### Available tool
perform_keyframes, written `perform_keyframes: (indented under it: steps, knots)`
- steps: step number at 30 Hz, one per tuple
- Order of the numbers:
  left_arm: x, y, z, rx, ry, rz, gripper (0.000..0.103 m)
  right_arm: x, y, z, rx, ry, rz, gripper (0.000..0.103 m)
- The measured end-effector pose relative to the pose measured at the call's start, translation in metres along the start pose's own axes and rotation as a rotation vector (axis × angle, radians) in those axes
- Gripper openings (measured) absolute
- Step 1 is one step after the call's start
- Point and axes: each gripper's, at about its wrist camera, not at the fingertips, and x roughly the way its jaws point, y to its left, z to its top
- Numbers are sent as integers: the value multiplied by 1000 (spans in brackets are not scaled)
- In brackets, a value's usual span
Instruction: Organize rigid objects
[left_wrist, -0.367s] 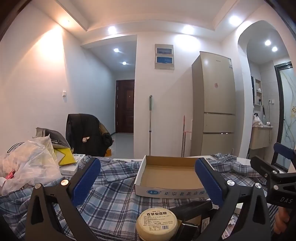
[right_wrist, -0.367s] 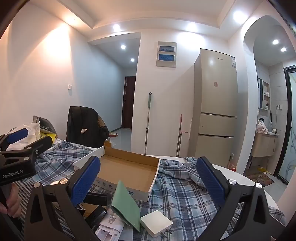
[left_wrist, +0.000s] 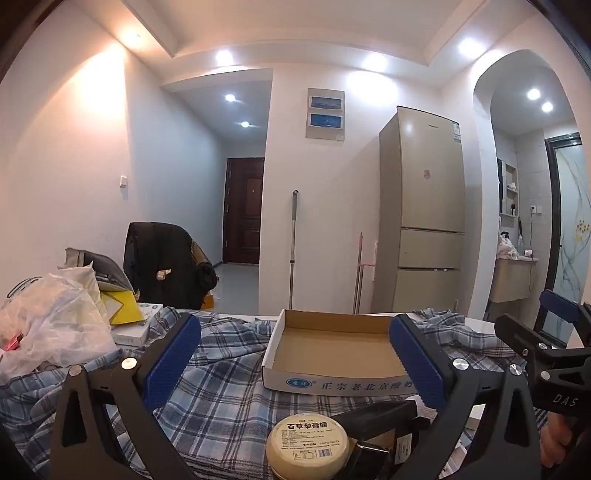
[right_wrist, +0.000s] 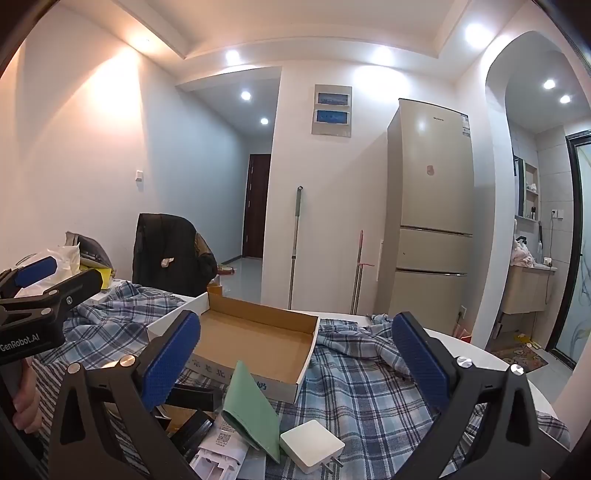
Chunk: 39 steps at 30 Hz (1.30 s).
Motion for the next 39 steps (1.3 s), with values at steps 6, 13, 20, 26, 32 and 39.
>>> perform_keyframes:
  steps: [6, 13, 20, 26, 32, 39]
  knots:
    - [-7, -2, 0, 5, -8, 1, 103, 0, 0, -2, 0, 4, 0, 103]
    - [-1, 0, 0, 2, 1, -1, 103, 1, 1, -1, -4, 9, 0, 103]
    - [-1, 1, 1, 3, 4, 0, 103, 2, 0, -1, -1, 4, -1, 103]
    - [-1, 5, 1, -13, 16, -60, 103, -1, 1, 2, -6, -7, -4, 103]
    - [11, 1, -1, -4, 75, -41, 103, -1, 5, 3, -15, -8, -22, 103]
    - [11, -4, -3, 19, 75, -36, 103, -2, 7, 3, -27, -11, -21, 103]
